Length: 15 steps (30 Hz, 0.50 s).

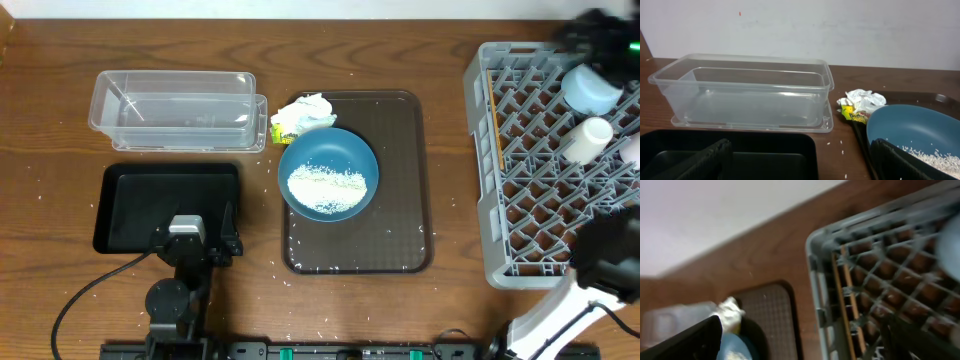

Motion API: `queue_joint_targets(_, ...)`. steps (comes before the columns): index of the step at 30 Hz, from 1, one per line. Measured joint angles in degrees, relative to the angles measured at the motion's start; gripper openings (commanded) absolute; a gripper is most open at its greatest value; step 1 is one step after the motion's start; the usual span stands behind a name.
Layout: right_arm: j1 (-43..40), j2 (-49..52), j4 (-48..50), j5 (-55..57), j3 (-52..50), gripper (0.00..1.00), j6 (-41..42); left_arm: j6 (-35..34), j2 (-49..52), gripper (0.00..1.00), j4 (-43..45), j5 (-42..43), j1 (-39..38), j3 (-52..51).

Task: Sort waste into correct bins and load items into the dishwasher rack
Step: 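Open the right gripper and raise it away from the rack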

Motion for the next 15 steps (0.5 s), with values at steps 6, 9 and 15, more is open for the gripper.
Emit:
queue_joint_targets(6,12.1,4.6,-0.1,6.4,0.0,0.99,-0.8,0.0,0.0,0.91,0.0,0.0,0.0,0.0)
queue_joint_targets(9,16.5,7.1,0.3,10.1,0.0,0.99,-1.0,0.0,0.0,0.90,0.0,0.0,0.0,0.0)
queue_joint_targets(15,22.5,9.8,1.1,20.8,0.0,0.99,-1.3,0.7,0.0,0.91,0.0,-0.8,0.0,0.0)
